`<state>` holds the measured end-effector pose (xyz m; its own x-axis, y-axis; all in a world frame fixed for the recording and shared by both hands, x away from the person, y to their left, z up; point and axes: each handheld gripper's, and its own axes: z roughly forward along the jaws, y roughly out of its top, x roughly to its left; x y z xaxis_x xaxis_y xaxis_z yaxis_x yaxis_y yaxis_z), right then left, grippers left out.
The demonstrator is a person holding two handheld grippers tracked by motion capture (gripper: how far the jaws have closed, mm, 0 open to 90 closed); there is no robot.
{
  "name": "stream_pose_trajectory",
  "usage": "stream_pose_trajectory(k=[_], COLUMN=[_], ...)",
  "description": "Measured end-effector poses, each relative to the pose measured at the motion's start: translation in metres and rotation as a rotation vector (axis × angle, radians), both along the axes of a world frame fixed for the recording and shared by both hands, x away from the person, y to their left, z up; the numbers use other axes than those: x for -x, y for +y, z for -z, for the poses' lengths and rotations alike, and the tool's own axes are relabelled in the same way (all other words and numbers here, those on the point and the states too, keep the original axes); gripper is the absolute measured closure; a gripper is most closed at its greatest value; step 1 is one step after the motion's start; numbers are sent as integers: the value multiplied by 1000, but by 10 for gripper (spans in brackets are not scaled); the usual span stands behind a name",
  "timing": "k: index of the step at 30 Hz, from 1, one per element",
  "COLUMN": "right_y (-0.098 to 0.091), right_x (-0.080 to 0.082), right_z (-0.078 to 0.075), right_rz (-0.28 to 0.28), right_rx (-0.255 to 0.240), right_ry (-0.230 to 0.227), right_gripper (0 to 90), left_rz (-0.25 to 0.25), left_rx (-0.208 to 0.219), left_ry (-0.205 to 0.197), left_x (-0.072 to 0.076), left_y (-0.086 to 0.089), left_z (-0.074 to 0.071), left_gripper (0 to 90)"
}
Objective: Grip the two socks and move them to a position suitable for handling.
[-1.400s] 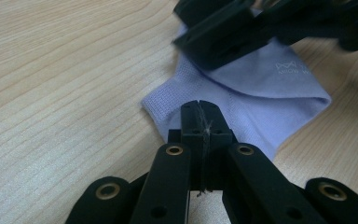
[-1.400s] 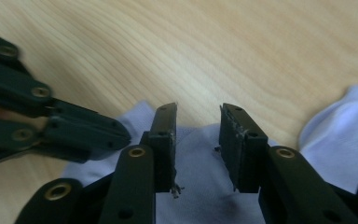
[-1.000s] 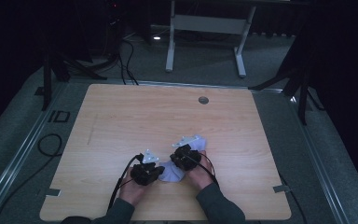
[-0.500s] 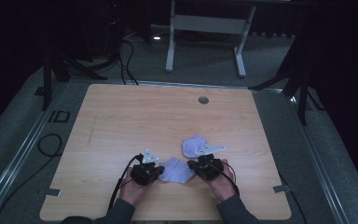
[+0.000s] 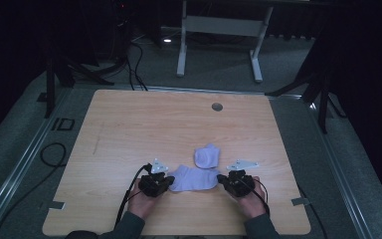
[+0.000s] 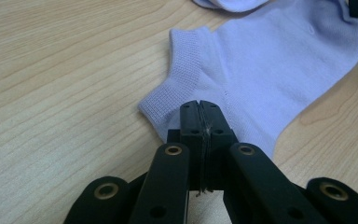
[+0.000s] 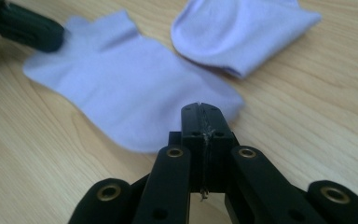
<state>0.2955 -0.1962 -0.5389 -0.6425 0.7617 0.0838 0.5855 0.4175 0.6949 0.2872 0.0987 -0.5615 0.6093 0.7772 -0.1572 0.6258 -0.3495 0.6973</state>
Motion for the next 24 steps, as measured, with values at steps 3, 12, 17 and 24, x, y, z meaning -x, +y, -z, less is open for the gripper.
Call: stream_pose_trajectory(k=[3,12,17,24], right_y=[-3,-12,8,45], right_x=[1,-1,-16,-38], right_z=[3,-9,-27,-35], right_rz=[9,52,9,-48], right_rx=[12,-4,1,42], right_ry=[7,-9,-43,-58], right_gripper=[898,887,837,815], left_rz=[6,9,8,3], left_rx=[5,9,6,22], left_ry=[9,7,-23,-59], left_x=[-1,-1,2,3], left_y=[1,1,-1,4], left_z=[0,0,-1,-6], left_gripper=[873,844,802,786])
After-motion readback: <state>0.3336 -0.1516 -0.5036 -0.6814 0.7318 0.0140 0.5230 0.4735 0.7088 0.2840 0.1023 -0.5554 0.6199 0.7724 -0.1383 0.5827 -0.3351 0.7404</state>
